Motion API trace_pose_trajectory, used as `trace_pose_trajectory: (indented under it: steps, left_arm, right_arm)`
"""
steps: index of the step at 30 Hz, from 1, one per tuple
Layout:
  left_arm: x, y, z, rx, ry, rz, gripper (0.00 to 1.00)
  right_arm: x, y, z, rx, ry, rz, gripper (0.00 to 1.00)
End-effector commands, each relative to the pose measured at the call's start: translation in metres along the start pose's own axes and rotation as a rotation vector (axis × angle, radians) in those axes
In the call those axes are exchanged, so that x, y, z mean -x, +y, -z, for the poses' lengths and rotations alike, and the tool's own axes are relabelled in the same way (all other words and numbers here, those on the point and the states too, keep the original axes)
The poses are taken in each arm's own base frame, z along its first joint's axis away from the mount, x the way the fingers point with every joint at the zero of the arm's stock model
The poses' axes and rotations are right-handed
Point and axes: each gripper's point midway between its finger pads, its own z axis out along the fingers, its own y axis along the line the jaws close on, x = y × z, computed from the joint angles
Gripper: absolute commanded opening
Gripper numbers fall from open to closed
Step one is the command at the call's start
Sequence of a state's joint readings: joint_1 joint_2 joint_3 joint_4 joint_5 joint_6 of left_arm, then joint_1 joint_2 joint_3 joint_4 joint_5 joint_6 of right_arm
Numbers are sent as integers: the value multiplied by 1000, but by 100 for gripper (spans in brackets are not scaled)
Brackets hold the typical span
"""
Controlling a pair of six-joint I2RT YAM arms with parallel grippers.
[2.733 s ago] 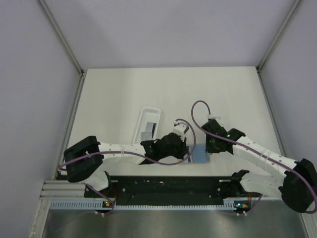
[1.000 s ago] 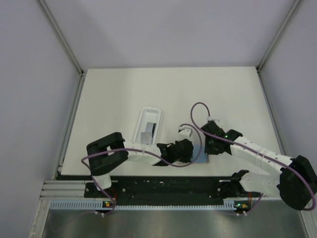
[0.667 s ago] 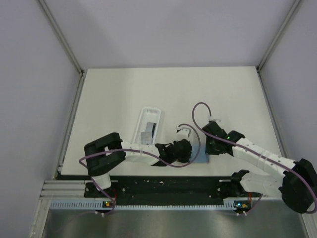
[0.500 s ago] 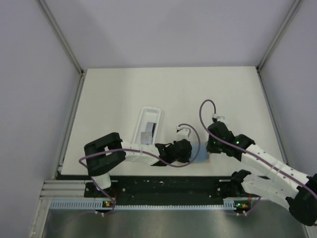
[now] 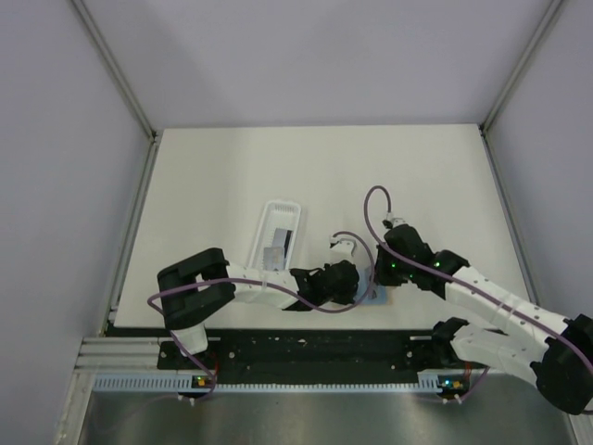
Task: Put the credit cards into the card holder
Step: Insert the credit card into the card holder.
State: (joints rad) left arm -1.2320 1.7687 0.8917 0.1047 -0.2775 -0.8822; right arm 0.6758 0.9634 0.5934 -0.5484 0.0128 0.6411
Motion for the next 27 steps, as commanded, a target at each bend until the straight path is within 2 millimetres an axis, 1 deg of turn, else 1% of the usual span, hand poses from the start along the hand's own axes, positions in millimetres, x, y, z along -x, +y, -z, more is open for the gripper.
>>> trace_pose_trajectory:
  steps: [1,5,6,13,18,22,24,27]
  left_arm:
    - [-15,33,7,103,47,-40,0]
    - [-14,33,9,104,40,-36,0]
    - [-17,39,11,126,55,-44,0]
    - [-8,45,23,146,21,-42,0]
    - [-1,46,32,153,0,-42,0]
    - [4,44,37,142,-13,-43,0]
    - [7,42,38,136,-20,-44,0]
    - [4,40,35,132,-7,-50,0]
  right_arm:
    - [2,-11,-7,-67,-6,-28,0]
    - [-7,-20,-15,-117,28,-39,0]
    - [-8,-22,-17,-127,32,-35,0]
    - [-14,-32,-22,-170,53,-34,0]
    - [-16,-31,-22,-165,61,-33,0]
    - [-17,-31,-22,-165,61,-29,0]
    - [-16,-32,-22,-165,58,-28,0]
    - [-8,-30,-17,-156,15,-39,0]
